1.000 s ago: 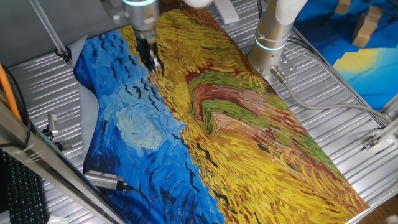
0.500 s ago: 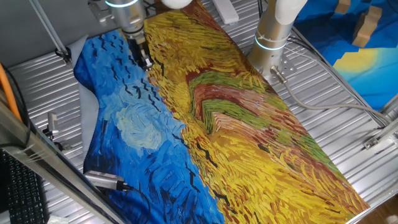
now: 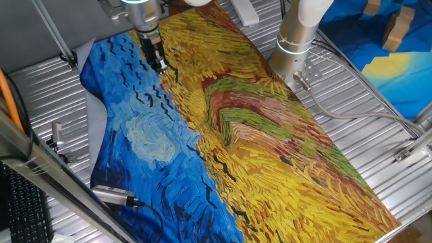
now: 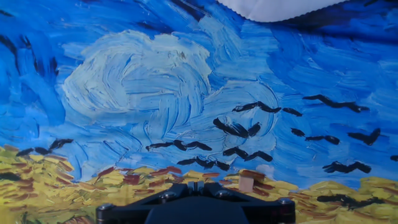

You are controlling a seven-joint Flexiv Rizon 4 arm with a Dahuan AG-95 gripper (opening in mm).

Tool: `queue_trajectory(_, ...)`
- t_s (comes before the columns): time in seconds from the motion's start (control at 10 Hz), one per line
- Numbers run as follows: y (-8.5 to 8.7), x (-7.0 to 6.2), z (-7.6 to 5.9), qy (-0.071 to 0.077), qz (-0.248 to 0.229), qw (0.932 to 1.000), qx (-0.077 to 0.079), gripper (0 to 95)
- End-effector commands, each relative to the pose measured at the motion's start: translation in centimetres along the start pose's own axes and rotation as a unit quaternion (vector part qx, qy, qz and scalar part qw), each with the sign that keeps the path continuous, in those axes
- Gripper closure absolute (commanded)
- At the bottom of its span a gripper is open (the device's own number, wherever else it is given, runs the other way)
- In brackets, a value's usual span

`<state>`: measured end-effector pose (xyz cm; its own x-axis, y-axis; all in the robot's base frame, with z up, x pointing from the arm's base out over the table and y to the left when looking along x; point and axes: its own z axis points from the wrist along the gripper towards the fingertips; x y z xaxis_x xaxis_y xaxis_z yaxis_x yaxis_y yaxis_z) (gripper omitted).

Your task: Pick up the small block on the left and move it to the right

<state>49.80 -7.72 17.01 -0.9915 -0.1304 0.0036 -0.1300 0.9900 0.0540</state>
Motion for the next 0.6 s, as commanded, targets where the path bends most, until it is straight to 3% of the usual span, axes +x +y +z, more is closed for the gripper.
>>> queue_trajectory(0.1, -0.02, 0.01, 0.0, -0.001, -0.002, 1.0, -0.001, 95.0)
queue_trajectory(0.6, 0.03, -0.13, -0.04, -0.001, -0.007, 1.0, -0.003, 95.0)
